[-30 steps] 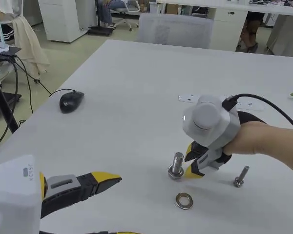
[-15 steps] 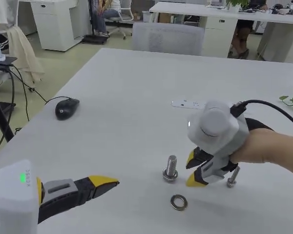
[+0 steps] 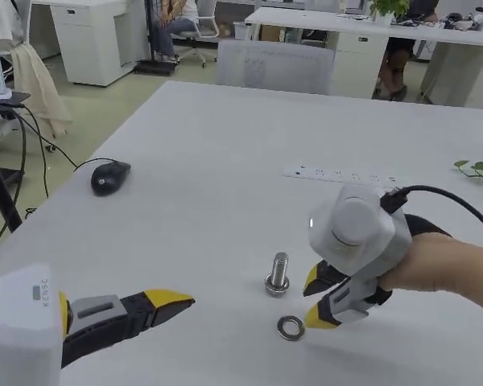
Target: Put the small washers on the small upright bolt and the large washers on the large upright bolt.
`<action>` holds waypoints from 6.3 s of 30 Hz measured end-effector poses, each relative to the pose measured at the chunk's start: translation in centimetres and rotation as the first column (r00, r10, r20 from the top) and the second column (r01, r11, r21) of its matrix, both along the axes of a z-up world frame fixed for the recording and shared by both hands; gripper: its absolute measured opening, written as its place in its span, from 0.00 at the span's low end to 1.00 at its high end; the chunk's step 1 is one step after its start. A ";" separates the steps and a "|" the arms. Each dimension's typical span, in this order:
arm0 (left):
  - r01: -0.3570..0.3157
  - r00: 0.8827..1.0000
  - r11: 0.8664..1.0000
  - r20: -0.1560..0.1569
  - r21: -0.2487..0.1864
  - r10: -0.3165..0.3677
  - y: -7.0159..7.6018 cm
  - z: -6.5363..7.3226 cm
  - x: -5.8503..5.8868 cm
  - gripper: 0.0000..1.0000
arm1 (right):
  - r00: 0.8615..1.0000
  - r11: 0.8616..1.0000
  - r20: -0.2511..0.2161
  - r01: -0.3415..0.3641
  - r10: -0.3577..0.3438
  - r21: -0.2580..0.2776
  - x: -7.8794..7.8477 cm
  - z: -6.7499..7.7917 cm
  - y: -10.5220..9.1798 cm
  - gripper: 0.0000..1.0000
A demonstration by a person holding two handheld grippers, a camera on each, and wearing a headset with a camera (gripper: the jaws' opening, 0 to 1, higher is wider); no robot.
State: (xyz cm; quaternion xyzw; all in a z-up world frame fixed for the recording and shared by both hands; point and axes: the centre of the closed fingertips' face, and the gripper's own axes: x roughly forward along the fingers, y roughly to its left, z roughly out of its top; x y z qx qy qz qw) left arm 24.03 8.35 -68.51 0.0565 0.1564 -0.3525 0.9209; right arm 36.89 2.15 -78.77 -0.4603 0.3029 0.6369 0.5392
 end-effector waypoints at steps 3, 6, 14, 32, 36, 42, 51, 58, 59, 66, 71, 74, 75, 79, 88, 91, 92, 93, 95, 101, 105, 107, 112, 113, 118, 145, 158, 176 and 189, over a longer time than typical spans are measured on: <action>-0.002 1.000 1.000 -0.002 -0.001 0.002 0.1 0.0 -0.1 0.57 | 1.000 1.000 -0.004 -0.004 0.004 0.002 -0.3 -0.3 0.2 0.25; -0.004 1.000 1.000 -0.003 0.001 0.004 0.2 -0.1 -0.1 0.57 | 1.000 1.000 -0.007 -0.004 0.004 0.004 -0.5 -0.7 0.4 0.26; -0.015 1.000 1.000 -0.009 -0.001 0.015 0.5 -0.2 -0.1 0.57 | 0.999 1.000 -0.038 0.000 0.000 -0.006 -0.7 -2.0 0.6 0.28; -0.029 1.000 1.000 -0.007 -0.008 0.029 0.7 0.0 0.4 0.57 | 0.997 0.999 -0.082 -0.008 0.005 -0.041 -0.6 -3.3 1.3 0.34; -0.031 1.000 0.999 -0.007 -0.008 0.030 0.8 0.0 0.5 0.57 | 0.995 0.999 -0.098 -0.013 0.008 -0.050 -0.6 -3.3 1.2 0.33; -0.031 0.999 0.999 -0.005 -0.008 0.031 1.0 0.1 0.6 0.57 | 0.995 0.998 -0.093 -0.036 0.030 -0.061 -0.7 -3.3 1.1 0.33; -0.027 1.000 1.000 -0.007 -0.012 0.027 0.8 0.0 0.6 0.57 | 0.995 0.997 -0.091 -0.043 0.036 -0.069 -0.8 -3.2 1.1 0.31; -0.033 0.999 0.999 -0.005 -0.013 0.033 1.0 0.1 0.6 0.57 | 0.995 0.996 -0.087 -0.048 0.042 -0.071 -0.7 -3.3 1.1 0.28; -0.033 0.999 0.999 -0.005 -0.013 0.033 1.0 0.2 0.5 0.57 | 0.995 0.996 -0.085 -0.051 0.045 -0.072 -0.7 -3.3 1.1 0.28; -0.035 0.999 0.999 -0.004 -0.014 0.035 0.9 0.1 0.5 0.57 | 0.996 0.995 -0.081 -0.055 0.049 -0.078 -0.7 -3.2 1.1 0.25; -0.031 1.000 0.999 -0.005 -0.012 0.031 0.9 0.0 0.4 0.57 | 0.996 0.996 -0.078 -0.045 0.039 -0.081 -0.7 -3.2 1.0 0.24; -0.032 0.999 0.999 -0.003 -0.013 0.032 0.8 0.1 0.4 0.57 | 0.996 0.996 -0.078 -0.037 0.031 -0.079 -0.7 -3.2 1.0 0.23; -0.032 0.999 0.999 -0.004 -0.013 0.032 0.8 0.1 0.4 0.57 | 0.997 0.996 -0.078 -0.035 0.029 -0.080 -0.7 -3.1 1.0 0.23; -0.032 0.999 0.999 -0.003 -0.014 0.032 0.8 0.2 0.4 0.57 | 0.996 0.997 -0.081 -0.032 0.026 -0.077 -0.7 -3.1 1.0 0.22; -0.034 0.999 0.999 -0.006 -0.013 0.034 1.1 0.0 0.3 0.57 | 0.997 0.998 -0.079 -0.019 0.014 -0.068 -0.7 -3.1 1.1 0.22; -0.035 0.999 0.999 -0.005 -0.014 0.035 1.2 0.0 0.3 0.57 | 0.997 0.998 -0.070 -0.021 0.016 -0.066 -0.8 -3.0 1.1 0.22; -0.034 0.999 0.999 -0.006 -0.014 0.034 1.2 0.0 0.3 0.57 | 0.998 0.997 -0.065 -0.024 0.019 -0.068 -0.8 -3.0 1.1 0.22; -0.035 0.999 0.999 -0.006 -0.014 0.035 1.2 0.0 0.3 0.57 | 0.998 0.997 -0.061 -0.027 0.023 -0.068 -0.8 -3.0 1.2 0.22; -0.035 0.999 0.999 -0.007 -0.012 0.035 1.1 0.0 0.3 0.57 | 0.998 0.997 -0.064 -0.024 0.020 -0.068 -0.8 -3.0 1.2 0.22; -0.034 0.999 0.999 -0.007 -0.012 0.034 0.9 0.0 0.3 0.57 | 0.998 0.997 -0.061 -0.030 0.025 -0.070 -0.8 -2.8 1.0 0.22; -0.032 0.999 0.999 -0.008 -0.013 0.032 0.8 0.0 0.3 0.57 | 0.998 0.998 -0.054 -0.027 0.024 -0.063 -0.6 -2.2 0.8 0.22; -0.031 1.000 0.999 -0.007 -0.013 0.031 0.7 0.0 0.4 0.57 | 0.998 0.998 -0.051 -0.024 0.021 -0.057 -0.5 -1.9 0.8 0.22; -0.027 1.000 1.000 -0.006 -0.011 0.027 0.5 0.1 0.4 0.56 | 0.999 0.999 -0.037 -0.021 0.019 -0.047 -0.1 -1.3 0.8 0.22; -0.026 1.000 1.000 -0.005 -0.012 0.026 0.5 0.1 0.5 0.56 | 0.999 0.999 -0.035 -0.019 0.017 -0.045 -0.1 -1.1 0.8 0.22; -0.023 1.000 1.000 -0.004 -0.012 0.023 0.3 0.1 0.5 0.56 | 1.000 0.999 -0.024 -0.016 0.015 -0.037 0.2 -0.5 0.8 0.22; -0.016 1.000 1.000 0.002 -0.008 0.016 0.2 0.3 0.5 0.56 | 0.999 1.000 0.053 -0.010 0.010 -0.005 3.0 3.4 1.2 0.22; -0.022 1.000 1.000 -0.006 -0.008 0.022 0.4 0.0 0.5 0.56 | 0.996 1.000 0.091 -0.024 0.022 0.020 4.4 5.1 3.1 0.22; -0.034 0.999 0.999 -0.005 -0.016 0.034 1.1 -0.2 0.7 0.56 | 0.994 0.998 0.086 -0.061 0.062 -0.017 4.7 4.7 4.3 0.22; -0.038 0.999 0.999 -0.009 -0.020 0.037 1.4 -0.4 0.9 0.56 | 0.994 0.996 0.073 -0.078 0.081 -0.042 4.7 3.7 4.8 0.22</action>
